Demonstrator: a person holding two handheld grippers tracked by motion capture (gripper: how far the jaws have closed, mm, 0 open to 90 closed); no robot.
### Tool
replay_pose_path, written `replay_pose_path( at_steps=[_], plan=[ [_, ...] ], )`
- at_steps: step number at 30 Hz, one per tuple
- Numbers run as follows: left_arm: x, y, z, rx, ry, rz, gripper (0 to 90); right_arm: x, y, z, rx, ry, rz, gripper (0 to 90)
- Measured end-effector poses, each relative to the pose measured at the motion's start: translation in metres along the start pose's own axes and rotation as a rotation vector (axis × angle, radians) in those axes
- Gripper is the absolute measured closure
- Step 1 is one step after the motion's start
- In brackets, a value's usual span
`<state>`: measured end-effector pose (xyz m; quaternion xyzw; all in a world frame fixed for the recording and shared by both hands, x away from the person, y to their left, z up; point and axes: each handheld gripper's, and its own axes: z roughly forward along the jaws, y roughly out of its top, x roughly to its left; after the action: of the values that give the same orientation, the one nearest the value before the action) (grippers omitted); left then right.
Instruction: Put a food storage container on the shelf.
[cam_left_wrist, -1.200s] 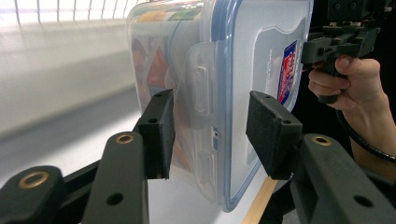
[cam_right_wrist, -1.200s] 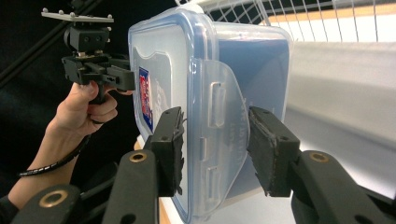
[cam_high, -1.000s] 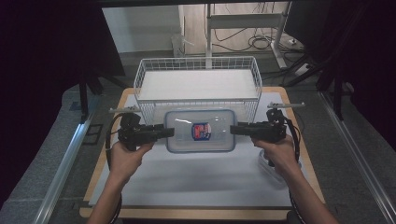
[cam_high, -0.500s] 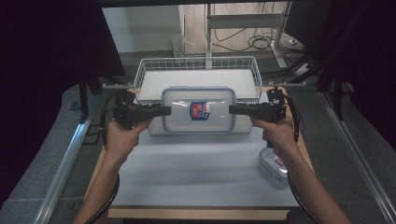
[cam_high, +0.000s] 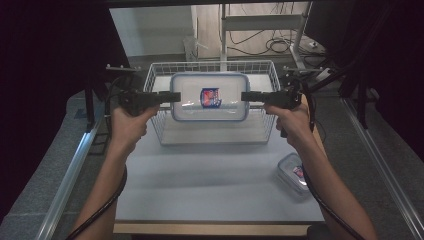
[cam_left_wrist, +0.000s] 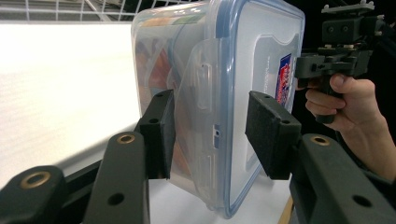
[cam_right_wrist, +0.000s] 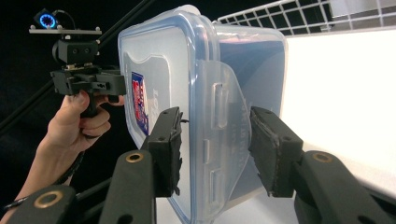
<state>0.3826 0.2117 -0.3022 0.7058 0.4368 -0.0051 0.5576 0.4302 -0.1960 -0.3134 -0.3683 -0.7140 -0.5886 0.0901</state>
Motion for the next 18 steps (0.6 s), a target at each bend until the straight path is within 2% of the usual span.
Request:
replay_pose_path(
  at_steps=[12,18],
  plan=[
    [0.021,0.025,0.018,-0.014,-0.023,-0.056,53.6,-0.015,0.034,0.005,-0.023,-0.038,0.03,55.2],
    [0.033,0.034,0.024,-0.021,-0.022,-0.081,53.5,-0.024,0.041,0.012,-0.022,-0.048,0.048,55.2]
  ],
)
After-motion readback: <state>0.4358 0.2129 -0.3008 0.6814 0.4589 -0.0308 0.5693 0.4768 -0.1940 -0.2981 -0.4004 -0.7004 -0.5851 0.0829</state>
